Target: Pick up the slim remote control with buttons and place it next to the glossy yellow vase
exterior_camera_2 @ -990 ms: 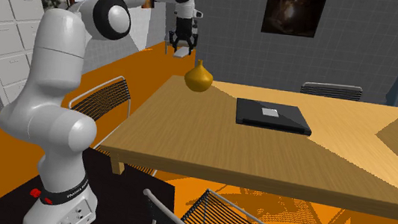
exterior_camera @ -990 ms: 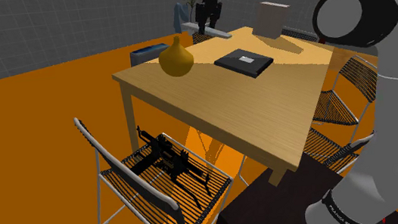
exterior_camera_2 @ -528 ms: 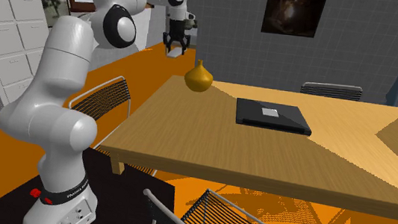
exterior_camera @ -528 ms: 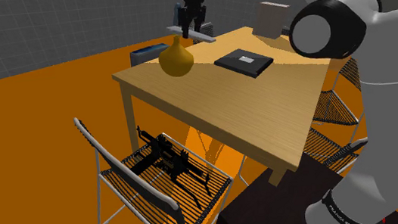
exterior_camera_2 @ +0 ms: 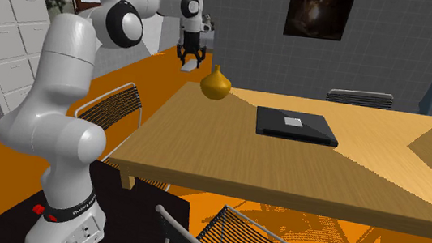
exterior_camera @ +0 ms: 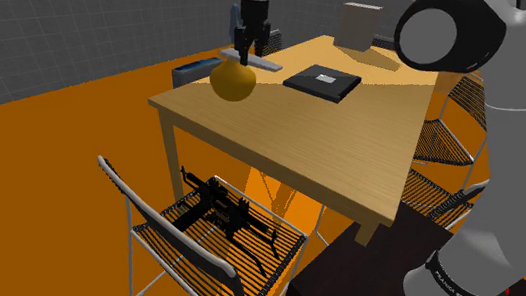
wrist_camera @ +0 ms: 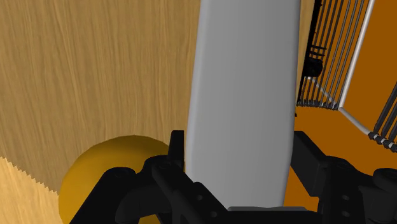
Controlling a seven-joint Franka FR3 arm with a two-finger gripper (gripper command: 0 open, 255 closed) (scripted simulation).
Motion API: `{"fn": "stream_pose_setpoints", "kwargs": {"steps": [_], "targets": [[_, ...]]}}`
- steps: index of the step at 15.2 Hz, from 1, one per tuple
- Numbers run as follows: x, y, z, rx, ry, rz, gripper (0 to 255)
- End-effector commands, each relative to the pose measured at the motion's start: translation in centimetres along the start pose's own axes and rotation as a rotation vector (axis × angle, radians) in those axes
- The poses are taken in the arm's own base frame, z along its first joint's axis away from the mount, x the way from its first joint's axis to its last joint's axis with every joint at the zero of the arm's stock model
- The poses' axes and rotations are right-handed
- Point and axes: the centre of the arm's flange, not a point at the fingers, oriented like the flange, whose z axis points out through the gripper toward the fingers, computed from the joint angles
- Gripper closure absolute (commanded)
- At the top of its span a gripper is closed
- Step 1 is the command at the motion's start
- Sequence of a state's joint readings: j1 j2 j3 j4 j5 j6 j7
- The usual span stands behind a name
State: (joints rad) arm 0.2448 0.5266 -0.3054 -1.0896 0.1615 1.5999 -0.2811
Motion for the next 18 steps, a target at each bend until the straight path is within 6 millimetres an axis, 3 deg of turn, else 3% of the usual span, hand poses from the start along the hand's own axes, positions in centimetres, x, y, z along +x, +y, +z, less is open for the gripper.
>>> {"fn": "stream_pose_setpoints", "kwargs": {"steps": [1, 18], "targets": [[-0.1, 0.1, 1.0, 0.000, 0.001, 0.000, 255], [-0.1, 0.2, 10.0, 0.000, 0.001, 0.000, 255]]}}
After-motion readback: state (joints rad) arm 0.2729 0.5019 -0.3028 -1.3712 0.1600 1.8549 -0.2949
